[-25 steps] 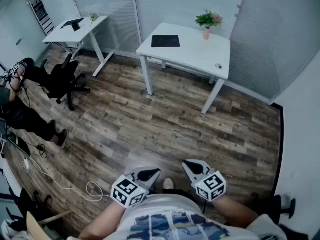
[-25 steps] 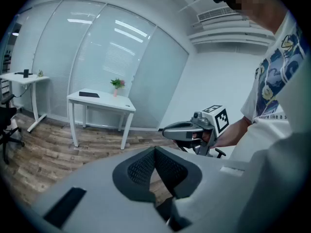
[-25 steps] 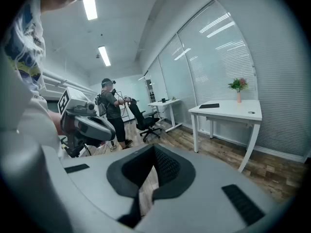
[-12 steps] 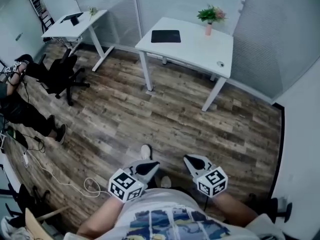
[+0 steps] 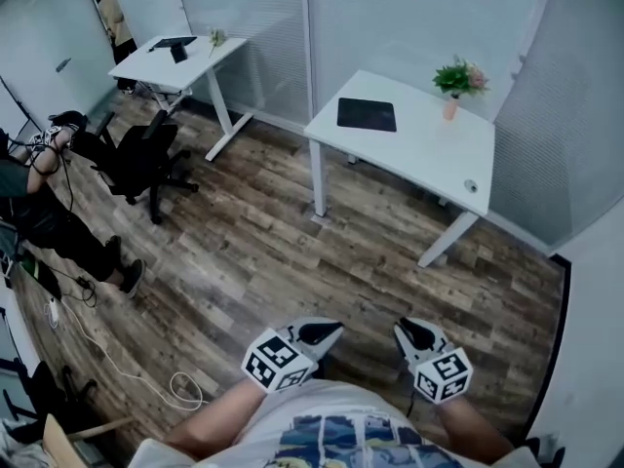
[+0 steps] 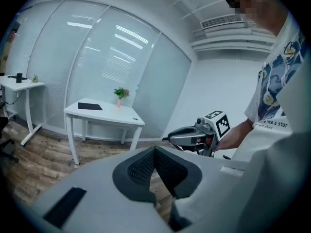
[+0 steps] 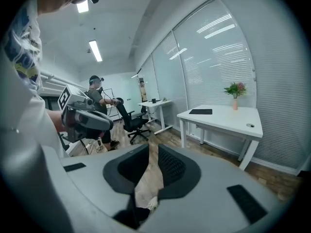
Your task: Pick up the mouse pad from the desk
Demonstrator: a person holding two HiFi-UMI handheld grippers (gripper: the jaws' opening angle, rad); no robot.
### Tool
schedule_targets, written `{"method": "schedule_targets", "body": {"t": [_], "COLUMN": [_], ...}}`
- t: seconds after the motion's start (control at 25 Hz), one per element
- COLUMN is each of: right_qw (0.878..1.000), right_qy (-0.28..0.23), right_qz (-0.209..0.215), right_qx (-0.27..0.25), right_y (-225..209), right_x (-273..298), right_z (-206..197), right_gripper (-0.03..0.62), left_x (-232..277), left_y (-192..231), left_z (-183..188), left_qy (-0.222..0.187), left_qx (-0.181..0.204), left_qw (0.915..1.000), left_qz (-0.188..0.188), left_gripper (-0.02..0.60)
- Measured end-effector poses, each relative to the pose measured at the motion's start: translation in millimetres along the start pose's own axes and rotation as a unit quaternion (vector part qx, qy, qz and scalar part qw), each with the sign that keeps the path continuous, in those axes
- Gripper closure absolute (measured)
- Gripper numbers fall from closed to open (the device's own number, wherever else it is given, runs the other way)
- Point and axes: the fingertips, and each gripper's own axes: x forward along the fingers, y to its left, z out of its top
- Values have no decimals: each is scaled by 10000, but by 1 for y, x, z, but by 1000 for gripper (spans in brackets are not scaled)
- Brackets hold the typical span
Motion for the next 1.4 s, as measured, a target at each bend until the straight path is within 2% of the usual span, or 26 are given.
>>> {"method": "schedule_targets", "body": {"t": [0.28,0.68,0.96,1.2,1.4], "right_qw": [9999,9996,9997,9997,9992], "right_qy": [-22,-31,-91,-67,-133], "right_qz": [-77,-125,-129,-28,63], "right_qx": [-101,-267,-204,-249,-361], "right_y": [-29,-40,-87,-144,-203], "right_x": [97,206,242,277,318], "right_z": [66,124,156,171,208], "right_gripper": [533,537,540,539,534], "left_x": [-12,-31,-6,32,72], "left_y": [103,215,256,294,338], "left_z": [49,74,102,128,165], "left_qy": [-33,-129,-140,-125,-140], "left_qx": [80,107,47,21,-24], "left_qw": [9999,9997,9996,9992,9983], "left_qz": [62,158,223,378,558], "left_gripper": [580,580,580,580,580]}}
